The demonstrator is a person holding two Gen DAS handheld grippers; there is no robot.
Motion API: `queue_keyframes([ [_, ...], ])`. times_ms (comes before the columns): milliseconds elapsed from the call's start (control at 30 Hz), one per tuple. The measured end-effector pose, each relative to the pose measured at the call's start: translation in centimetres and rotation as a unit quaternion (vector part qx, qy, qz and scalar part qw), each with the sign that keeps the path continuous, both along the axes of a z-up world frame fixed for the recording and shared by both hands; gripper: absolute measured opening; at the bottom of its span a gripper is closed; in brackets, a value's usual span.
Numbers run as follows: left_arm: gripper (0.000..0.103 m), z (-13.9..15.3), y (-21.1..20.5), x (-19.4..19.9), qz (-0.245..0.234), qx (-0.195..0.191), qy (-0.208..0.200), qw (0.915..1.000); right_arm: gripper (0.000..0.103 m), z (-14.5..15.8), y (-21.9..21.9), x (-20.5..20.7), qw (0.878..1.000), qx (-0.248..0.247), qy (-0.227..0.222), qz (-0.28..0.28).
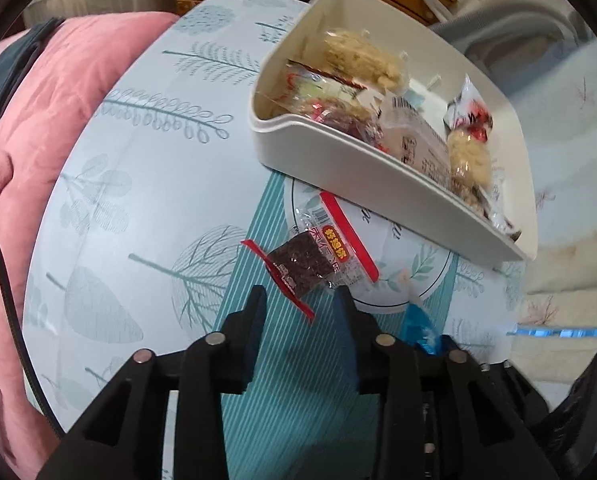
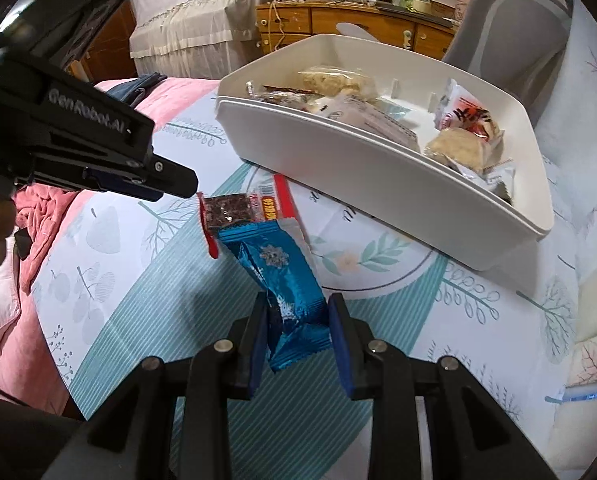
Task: Organize snacks
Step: 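Lift both held snacks up off the table toward the tray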
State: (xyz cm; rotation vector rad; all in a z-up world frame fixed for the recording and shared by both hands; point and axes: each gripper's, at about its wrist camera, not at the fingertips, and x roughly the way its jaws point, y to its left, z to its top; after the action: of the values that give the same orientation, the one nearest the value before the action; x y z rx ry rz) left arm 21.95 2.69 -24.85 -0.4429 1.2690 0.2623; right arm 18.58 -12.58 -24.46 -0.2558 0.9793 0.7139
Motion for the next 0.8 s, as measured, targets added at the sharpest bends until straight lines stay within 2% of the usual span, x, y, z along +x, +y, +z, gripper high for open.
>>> queue_keyframes([
  [67, 0.042, -0.5, -0.4, 0.6, -0.017, 0.017, 0.009, 0.9997, 0.029, 0.0, -0.4, 0.2, 1.0, -0.001, 0.003, -0.007],
  [200, 0.044, -1.4, -1.0, 1.7, -0.049, 0.037, 0.019, 0.9979, 0.029, 0.1, -1.1, 0.7, 1.0, -0.003, 0.006, -0.024],
  [300, 0.051, -2.2, -1.3, 2.5, -0.071, 0.049, 0.031, 0.9958, 0.029, 0.2, -1.8, 1.2, 0.999, 0.001, 0.012, -0.038],
  [567, 0.052, -4.5, -1.9, 4.1, -0.12, 0.087, 0.072, 0.9864, 0.029, 0.6, -3.3, 1.8, 0.997, 0.01, 0.023, -0.073],
  [800, 0.052, -5.6, -2.2, 5.0, -0.148, 0.083, 0.081, 0.9821, 0.029, 1.5, -4.6, 2.2, 0.995, 0.017, 0.022, -0.098],
])
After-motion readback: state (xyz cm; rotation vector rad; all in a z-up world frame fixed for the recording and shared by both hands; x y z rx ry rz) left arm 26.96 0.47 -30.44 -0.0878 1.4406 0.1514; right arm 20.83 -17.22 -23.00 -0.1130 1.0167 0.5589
